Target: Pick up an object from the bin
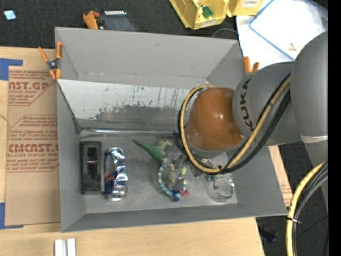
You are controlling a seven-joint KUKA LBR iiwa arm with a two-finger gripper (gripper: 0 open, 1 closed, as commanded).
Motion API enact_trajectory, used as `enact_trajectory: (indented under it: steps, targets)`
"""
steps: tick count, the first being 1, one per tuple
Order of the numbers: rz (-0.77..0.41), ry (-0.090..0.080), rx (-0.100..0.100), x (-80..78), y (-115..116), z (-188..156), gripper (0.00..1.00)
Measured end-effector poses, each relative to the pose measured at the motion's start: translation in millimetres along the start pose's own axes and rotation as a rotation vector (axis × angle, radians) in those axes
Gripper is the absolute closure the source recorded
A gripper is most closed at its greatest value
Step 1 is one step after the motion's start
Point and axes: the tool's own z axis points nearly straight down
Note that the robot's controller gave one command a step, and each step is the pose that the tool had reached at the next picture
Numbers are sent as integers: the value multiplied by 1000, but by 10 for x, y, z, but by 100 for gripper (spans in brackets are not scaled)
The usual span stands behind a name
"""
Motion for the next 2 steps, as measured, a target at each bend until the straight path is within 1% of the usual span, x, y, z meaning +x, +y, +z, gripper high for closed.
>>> enact_trajectory:
  steps: [1,2]
  targets:
    - [1,4,-1,-53,-17,33,100]
    - [-32,4,0,-150,-5,-17,100]
